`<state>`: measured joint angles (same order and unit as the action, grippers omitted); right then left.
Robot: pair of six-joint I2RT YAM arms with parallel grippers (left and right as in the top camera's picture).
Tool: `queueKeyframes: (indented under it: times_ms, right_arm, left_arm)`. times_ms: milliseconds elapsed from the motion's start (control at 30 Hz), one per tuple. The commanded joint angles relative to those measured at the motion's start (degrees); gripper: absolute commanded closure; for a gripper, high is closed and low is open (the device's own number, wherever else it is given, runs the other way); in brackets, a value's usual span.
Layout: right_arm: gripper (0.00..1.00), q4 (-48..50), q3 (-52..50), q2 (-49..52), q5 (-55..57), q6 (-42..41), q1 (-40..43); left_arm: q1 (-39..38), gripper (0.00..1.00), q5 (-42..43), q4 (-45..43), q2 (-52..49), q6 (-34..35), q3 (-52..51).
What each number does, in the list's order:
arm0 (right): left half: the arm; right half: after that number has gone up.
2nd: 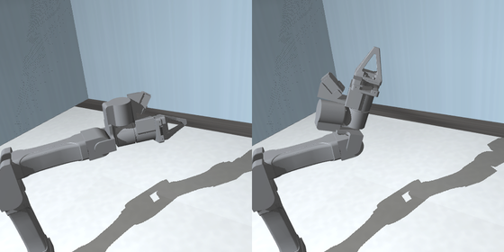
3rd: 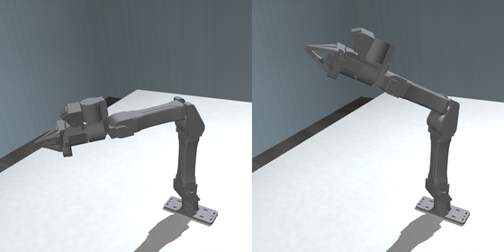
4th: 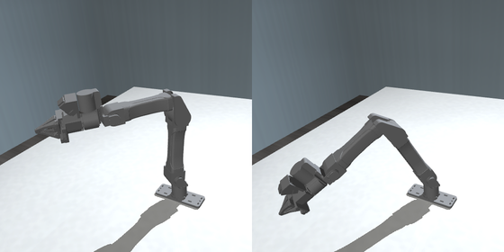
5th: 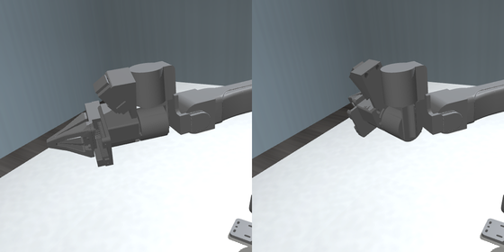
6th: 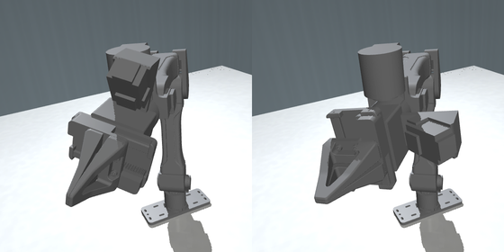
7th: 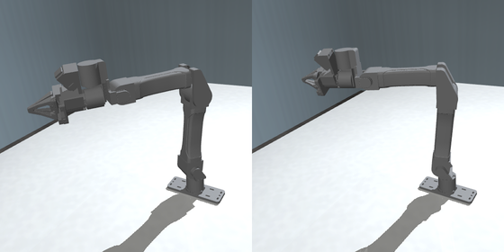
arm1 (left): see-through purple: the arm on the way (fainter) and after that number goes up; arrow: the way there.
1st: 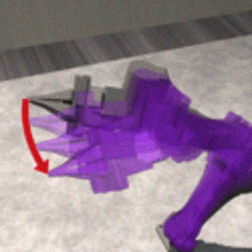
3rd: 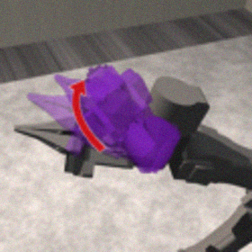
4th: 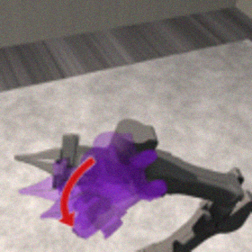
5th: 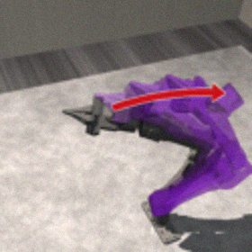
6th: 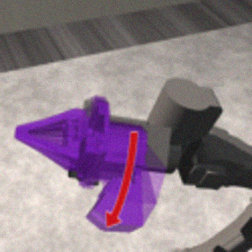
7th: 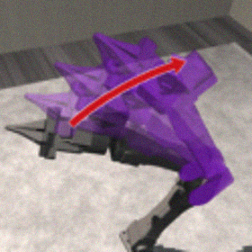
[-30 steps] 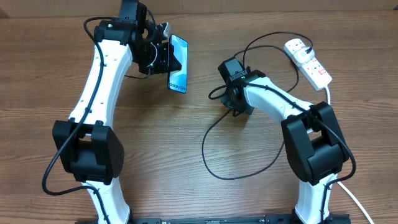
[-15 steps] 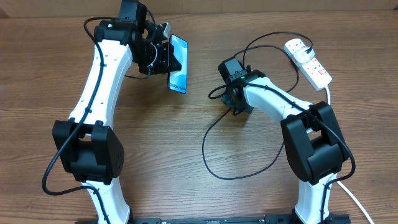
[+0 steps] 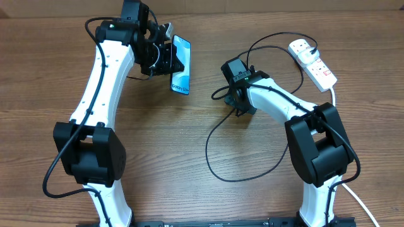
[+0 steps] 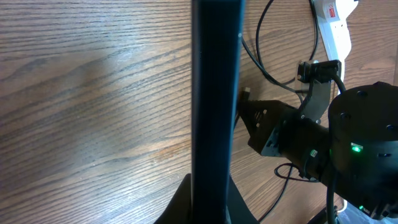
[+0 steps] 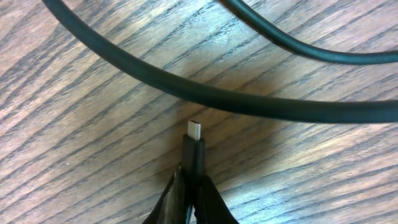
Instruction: Plug charger to phone and switch on socket
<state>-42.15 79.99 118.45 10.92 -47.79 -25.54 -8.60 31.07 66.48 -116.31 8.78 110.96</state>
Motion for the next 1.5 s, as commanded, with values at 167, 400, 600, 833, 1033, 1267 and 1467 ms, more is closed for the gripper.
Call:
queueKeyframes:
  times_ms: [167, 400, 600, 833, 1033, 1267, 1467]
  right_arm:
    - [0.96, 1.14, 1.79, 0.37, -5.68, 1.07, 0.5]
    - [0.96, -6.19, 3.19, -15.98, -20.35, 12.55, 3.52]
    - [0.96, -10.54, 3.17, -28.02, -46.86, 24.94, 2.67]
    - [0.96, -14.45, 2.99, -31.12, -58.95, 30.14, 1.44]
    - [0.96, -10.6, 2.56, -31.12, -63.93, 30.6, 0.42]
    - [0.96, -5.97, 2.54, -30.91, -65.02, 30.08, 0.37]
    - [0.96, -4.17, 2.51, -29.64, -65.05, 29.79, 0.37]
  left_arm:
    - [-0.07, 0.96, 5.49, -0.28, 0.26, -1.09, 0.48]
    - [2.6, 0.96, 34.34, -4.13, 0.28, -3.85, 0.48]
    - [5.51, 0.96, 54.75, -8.94, 0.28, 1.36, 0.48]
    - [6.05, 0.96, 59.49, -8.92, 0.28, 3.67, 0.5]
    - [6.05, 0.96, 59.49, -8.94, 0.28, 6.71, 0.48]
    - [6.05, 0.96, 59.49, -8.92, 0.28, 7.17, 0.5]
    - [5.97, 0.96, 59.52, -8.92, 0.28, 7.08, 0.48]
